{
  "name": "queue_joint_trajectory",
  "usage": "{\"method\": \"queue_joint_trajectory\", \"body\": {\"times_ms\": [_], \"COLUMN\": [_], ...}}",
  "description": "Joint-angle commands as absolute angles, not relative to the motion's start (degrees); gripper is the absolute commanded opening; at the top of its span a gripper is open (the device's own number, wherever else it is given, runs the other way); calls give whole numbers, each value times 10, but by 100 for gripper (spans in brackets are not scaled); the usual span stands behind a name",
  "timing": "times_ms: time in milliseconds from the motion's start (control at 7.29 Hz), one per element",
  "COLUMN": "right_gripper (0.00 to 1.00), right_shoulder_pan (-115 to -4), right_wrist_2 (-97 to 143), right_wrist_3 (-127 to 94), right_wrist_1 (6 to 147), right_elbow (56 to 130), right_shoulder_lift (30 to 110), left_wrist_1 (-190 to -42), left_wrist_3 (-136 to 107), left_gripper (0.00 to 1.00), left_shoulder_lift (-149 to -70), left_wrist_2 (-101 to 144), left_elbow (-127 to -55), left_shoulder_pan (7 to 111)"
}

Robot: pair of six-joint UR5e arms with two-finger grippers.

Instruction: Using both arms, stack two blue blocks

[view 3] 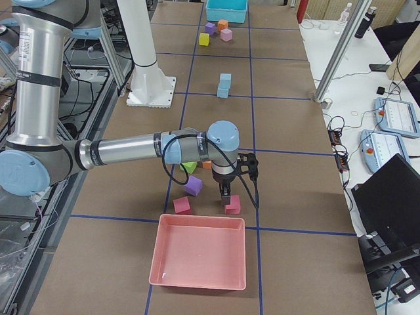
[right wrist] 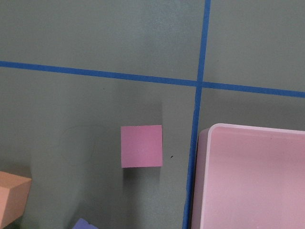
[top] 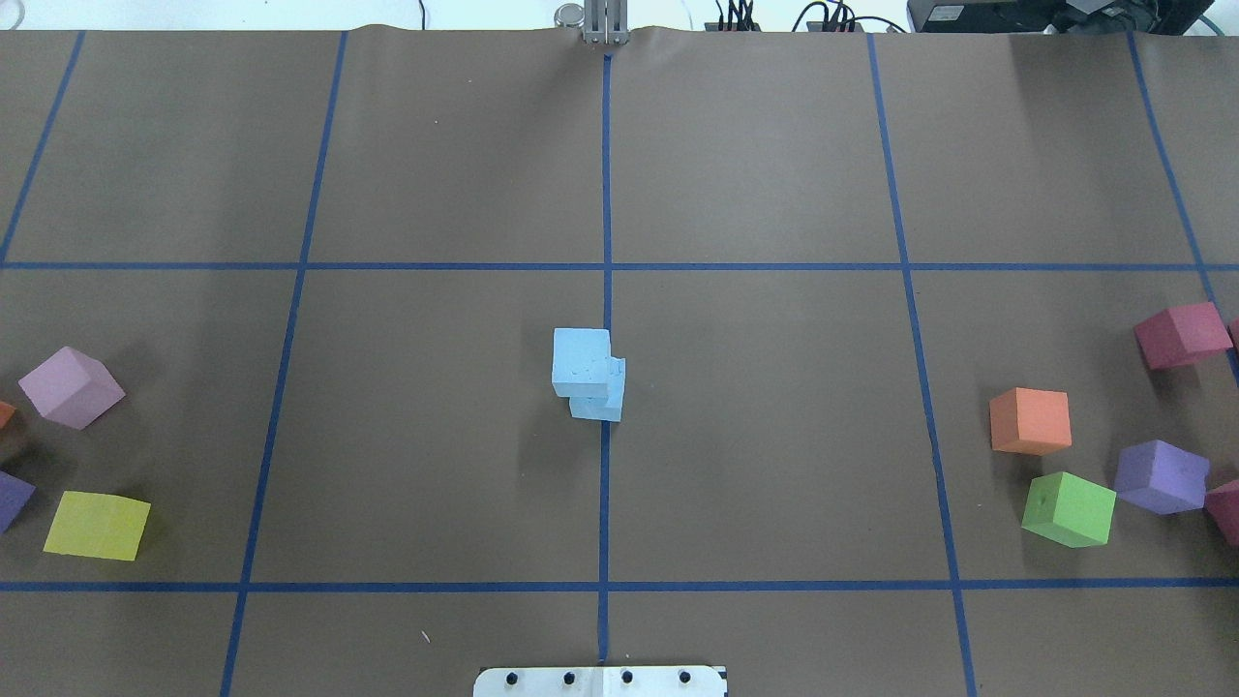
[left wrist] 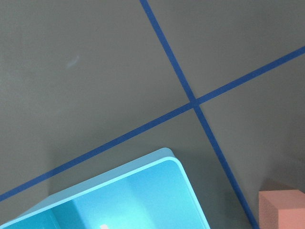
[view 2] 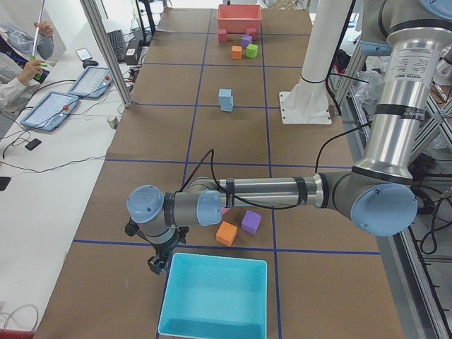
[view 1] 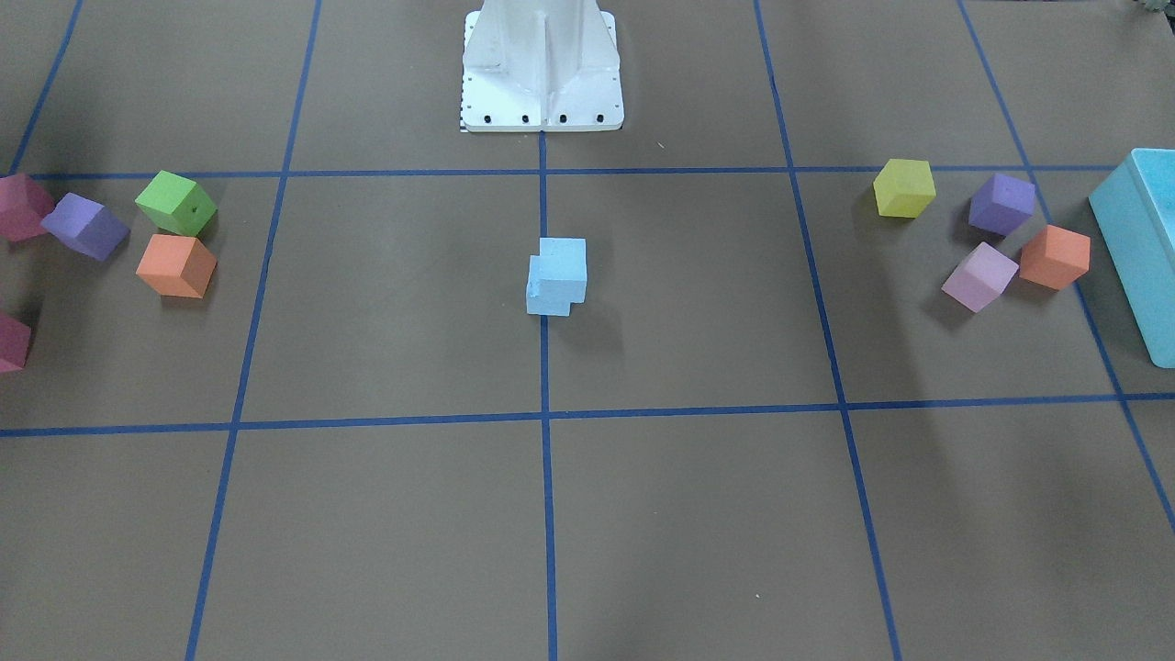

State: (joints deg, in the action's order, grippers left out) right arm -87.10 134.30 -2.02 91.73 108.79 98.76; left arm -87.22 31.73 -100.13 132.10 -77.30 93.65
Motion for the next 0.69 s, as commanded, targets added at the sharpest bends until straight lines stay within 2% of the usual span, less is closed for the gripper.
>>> {"method": "queue_joint_trajectory", "body": {"times_ms": [0, 549], "right_gripper": [100, 100], "right_shoulder_pan": [-871, -872], "right_wrist_2": [1343, 1343], "right_wrist_3": [-20, -20], "right_wrist_1": [918, 918], "right_elbow": [1088, 1091], "right_shoulder_lift": [985, 986], "left_wrist_1": [-849, -848], "left_wrist_3": [227, 220], "left_gripper": [99, 99], "left_shoulder_lift": [-1010, -1002], "left_wrist_2": [1321, 1323], "left_elbow": [-781, -786], "left_shoulder_pan": [938, 939]}}
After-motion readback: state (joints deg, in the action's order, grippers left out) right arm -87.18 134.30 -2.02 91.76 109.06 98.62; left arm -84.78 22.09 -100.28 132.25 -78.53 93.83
